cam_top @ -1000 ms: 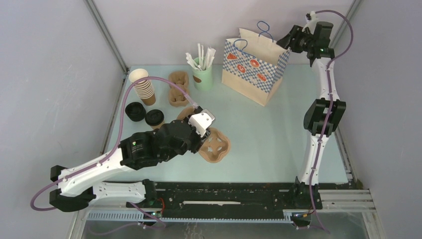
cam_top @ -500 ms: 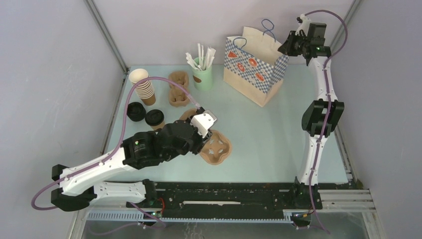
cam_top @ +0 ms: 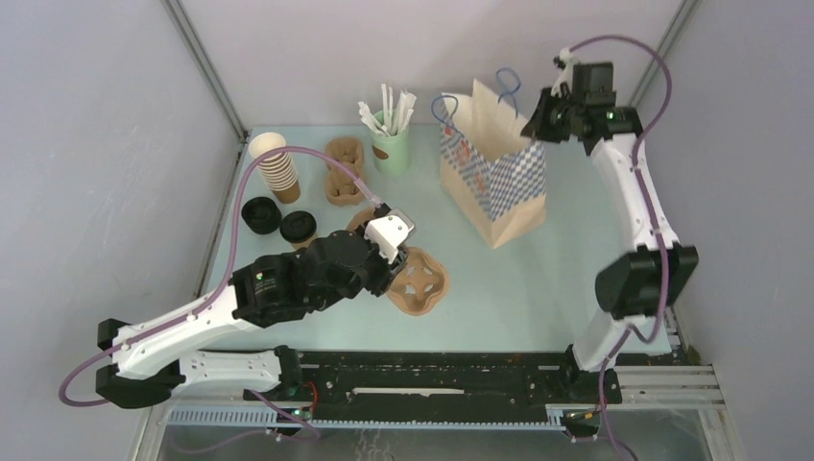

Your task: Pack the takeout coffee

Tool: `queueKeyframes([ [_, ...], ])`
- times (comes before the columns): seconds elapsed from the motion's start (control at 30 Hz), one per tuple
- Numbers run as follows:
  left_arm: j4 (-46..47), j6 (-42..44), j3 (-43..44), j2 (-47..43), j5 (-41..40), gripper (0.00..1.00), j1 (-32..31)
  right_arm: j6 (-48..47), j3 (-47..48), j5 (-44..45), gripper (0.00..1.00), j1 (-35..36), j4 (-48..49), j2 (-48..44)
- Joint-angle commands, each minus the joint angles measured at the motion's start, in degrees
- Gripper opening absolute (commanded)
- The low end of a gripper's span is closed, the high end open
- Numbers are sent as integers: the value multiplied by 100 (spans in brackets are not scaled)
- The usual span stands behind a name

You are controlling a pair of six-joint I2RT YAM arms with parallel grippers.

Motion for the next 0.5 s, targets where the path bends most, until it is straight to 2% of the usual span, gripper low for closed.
queueKeyframes([
  [0.0, 338, -73, 51, -240, -49, 39, 14, 742, -1621, 414, 11, 420, -415, -1400],
  [0.07, 357, -55, -9, -309, -41, 39, 10, 1048, -2513, 439, 15, 662, -396, -2279],
  [0.1, 353, -40, -36, -346, -43, 39, 10, 1182, -2904, 422, 22, 790, -401, -2642],
  [0.17, 342, -43, -96, -434, -37, 39, 10, 1470, -3455, 470, 40, 1085, -508, -3275],
  [0.2, 341, -62, -128, -491, -38, 38, 10, 1600, -3622, 460, 52, 1253, -562, -3519],
  [0.27, 342, -126, -203, -621, -41, 38, 6, 1691, -3757, 468, 67, 1530, -778, -3880],
  [0.33, 270, -228, -217, -751, -8, 38, -5, 1603, -3758, 474, 74, 1719, -892, -4077],
  [0.47, 94, -470, -189, -1069, 138, 38, -25, 1219, -3686, 627, 80, 1748, -928, -4159],
])
